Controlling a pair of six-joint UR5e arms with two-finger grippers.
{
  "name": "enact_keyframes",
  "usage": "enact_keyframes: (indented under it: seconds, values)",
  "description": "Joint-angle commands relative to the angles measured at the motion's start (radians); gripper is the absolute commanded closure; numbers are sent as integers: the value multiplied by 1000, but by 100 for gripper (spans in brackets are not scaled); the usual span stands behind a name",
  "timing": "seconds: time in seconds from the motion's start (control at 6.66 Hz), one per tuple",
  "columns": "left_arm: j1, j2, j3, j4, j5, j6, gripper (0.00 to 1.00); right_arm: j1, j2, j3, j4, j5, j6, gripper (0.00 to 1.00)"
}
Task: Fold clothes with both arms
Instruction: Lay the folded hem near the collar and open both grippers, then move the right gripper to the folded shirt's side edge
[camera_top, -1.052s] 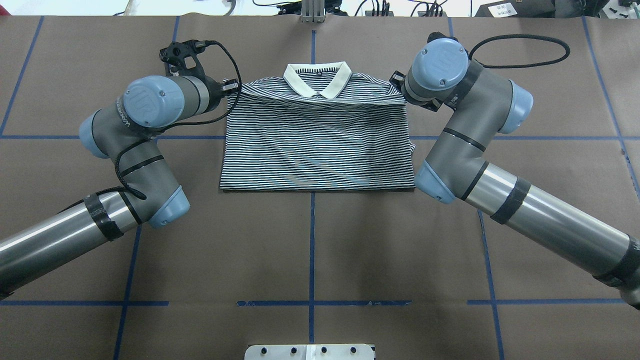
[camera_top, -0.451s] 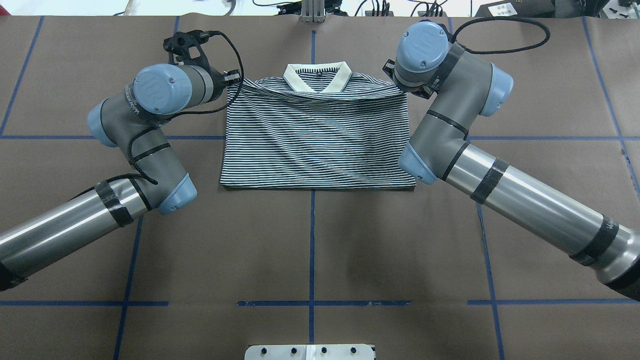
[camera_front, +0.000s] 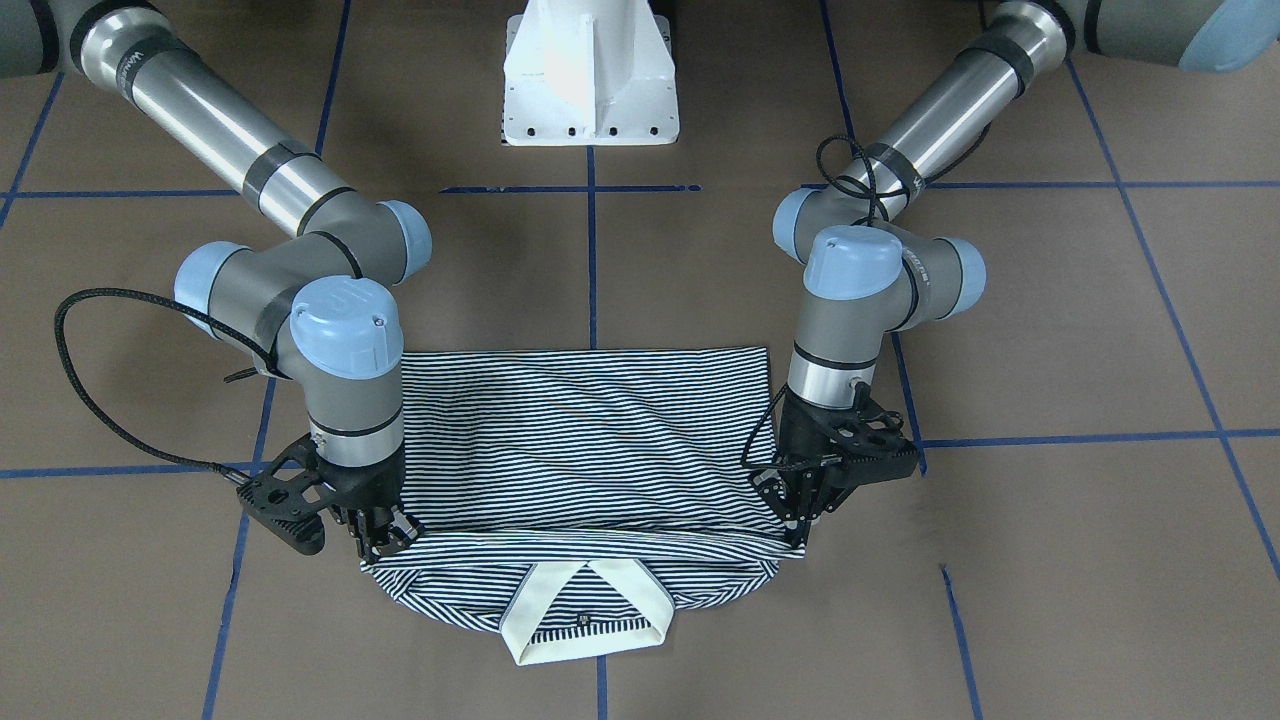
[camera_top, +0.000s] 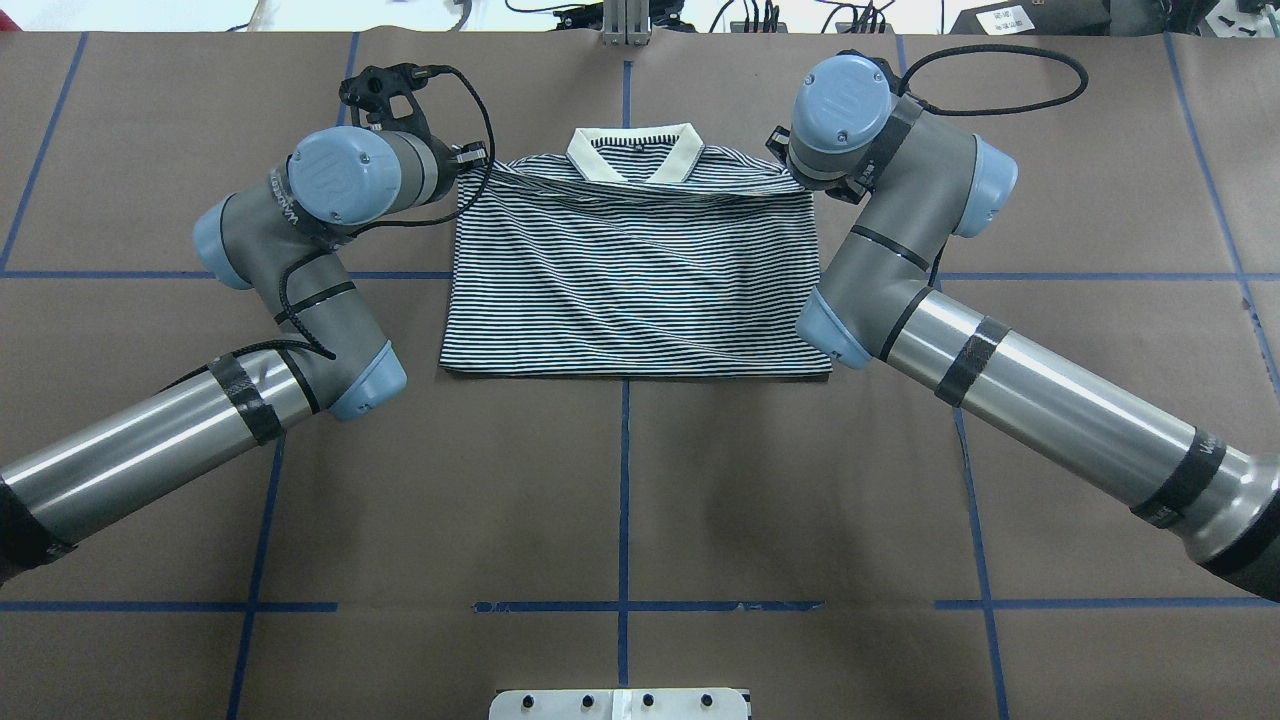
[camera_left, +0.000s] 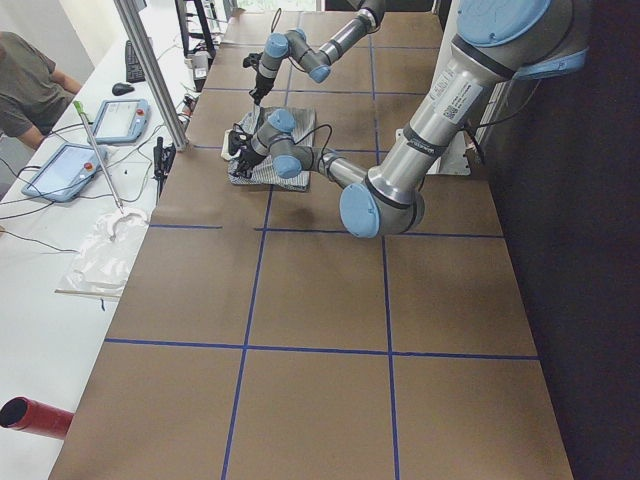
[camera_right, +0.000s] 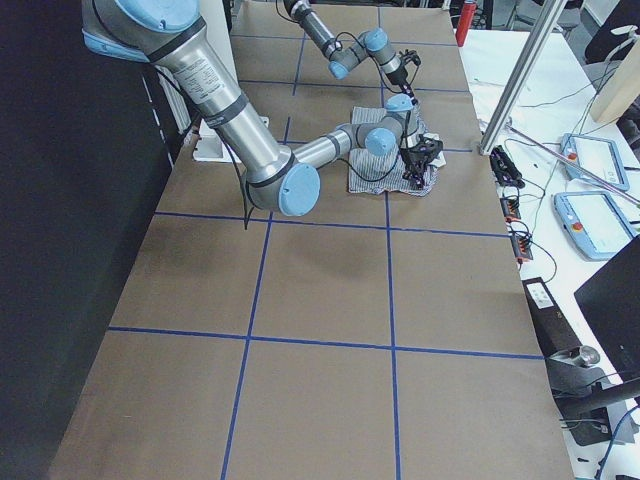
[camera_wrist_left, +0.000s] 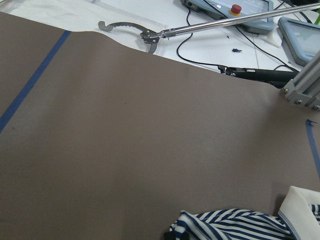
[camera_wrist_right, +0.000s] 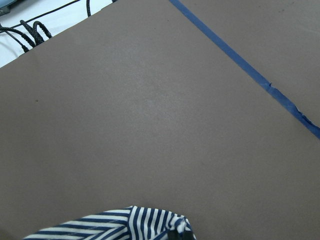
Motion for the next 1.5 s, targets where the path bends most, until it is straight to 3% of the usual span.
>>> enact_keyframes:
  seconds: [0.0,0.3,0.45,0.6,0.75,0.9,1.05,1.35]
  values:
    - [1,-7,4,-1,-2,1,84,-1,7,-12,14,-3,1,50]
    - [-2,-2,2,-8,-6,8,75,8,3,8,20,6,3,49]
    - [-19,4,-8,-4,-17,10,75,25,-22,73,17,27,3,49]
    - [-25,4,-39,-5,-93,8,75,26,-89,189,14,55,15,35]
    - [-45,16,-102,-1,-187,1,75,14,-197,352,5,57,55,33]
    - [-42,66,-167,-1,-201,-3,72,-33,-299,479,6,60,122,30]
    - [-42,85,-173,-5,-201,0,72,-115,-401,593,6,37,205,28]
    - [-39,93,-179,-7,-197,2,72,-209,-447,634,6,-9,282,27]
